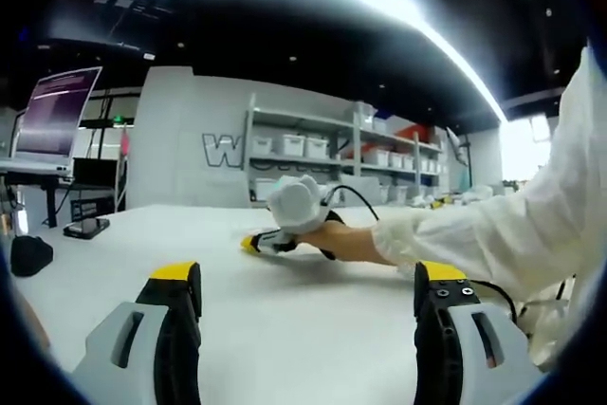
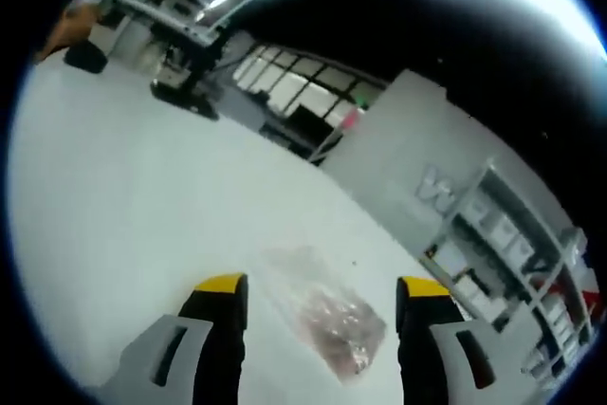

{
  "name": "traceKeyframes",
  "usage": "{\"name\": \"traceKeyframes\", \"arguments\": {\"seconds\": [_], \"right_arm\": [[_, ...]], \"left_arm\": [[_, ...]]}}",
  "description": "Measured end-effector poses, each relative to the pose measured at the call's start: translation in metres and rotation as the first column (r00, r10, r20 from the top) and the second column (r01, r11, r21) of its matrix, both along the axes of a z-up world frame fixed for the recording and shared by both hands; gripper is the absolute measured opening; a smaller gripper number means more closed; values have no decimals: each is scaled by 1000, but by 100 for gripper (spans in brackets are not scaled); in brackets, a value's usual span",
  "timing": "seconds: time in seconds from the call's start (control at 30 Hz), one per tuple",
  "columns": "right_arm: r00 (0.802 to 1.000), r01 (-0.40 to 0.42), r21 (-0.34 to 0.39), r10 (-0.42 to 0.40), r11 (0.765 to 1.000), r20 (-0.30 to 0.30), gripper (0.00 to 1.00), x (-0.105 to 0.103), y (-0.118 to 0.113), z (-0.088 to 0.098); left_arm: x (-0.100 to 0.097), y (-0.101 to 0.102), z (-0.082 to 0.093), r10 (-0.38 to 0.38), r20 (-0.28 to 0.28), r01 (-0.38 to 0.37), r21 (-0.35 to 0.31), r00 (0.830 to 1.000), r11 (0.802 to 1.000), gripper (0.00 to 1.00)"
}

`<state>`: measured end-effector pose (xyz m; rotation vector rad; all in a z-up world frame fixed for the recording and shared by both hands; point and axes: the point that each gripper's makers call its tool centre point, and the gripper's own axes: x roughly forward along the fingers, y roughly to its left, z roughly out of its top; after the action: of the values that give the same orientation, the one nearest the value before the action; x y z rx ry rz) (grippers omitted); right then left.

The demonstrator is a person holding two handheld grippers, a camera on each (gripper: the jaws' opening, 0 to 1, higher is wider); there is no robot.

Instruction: Open the resealable bag by pulling the two sides of the seal apart until the entire bag opening is separated and visibly accessible.

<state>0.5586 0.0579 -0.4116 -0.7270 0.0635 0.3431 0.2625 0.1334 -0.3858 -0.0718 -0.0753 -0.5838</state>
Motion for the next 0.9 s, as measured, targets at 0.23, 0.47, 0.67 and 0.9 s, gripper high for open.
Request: {"name": "traceKeyframes", "arguments": {"seconds": [0.23,0.47,0.67,0.9], "right_arm": [[1000,-2,-16,2,1000,-20,57,7,1,-3],[999,-33,-49,32,998,-33,47,12,16,-6],[999,-49,-111,47,993,-19,37,14,24,-8],[999,-39,-89,39,995,-7,41,14,21,-5]], "left_arm": [[0,-4,0,-20,-5,20,-14,1000,1000,91],[0,-3,1,-26,1,26,-18,1000,999,91],[1,3,0,-20,-1,20,-32,1000,999,91],[-1,3,0,-23,-1,23,-36,1000,999,91]]}}
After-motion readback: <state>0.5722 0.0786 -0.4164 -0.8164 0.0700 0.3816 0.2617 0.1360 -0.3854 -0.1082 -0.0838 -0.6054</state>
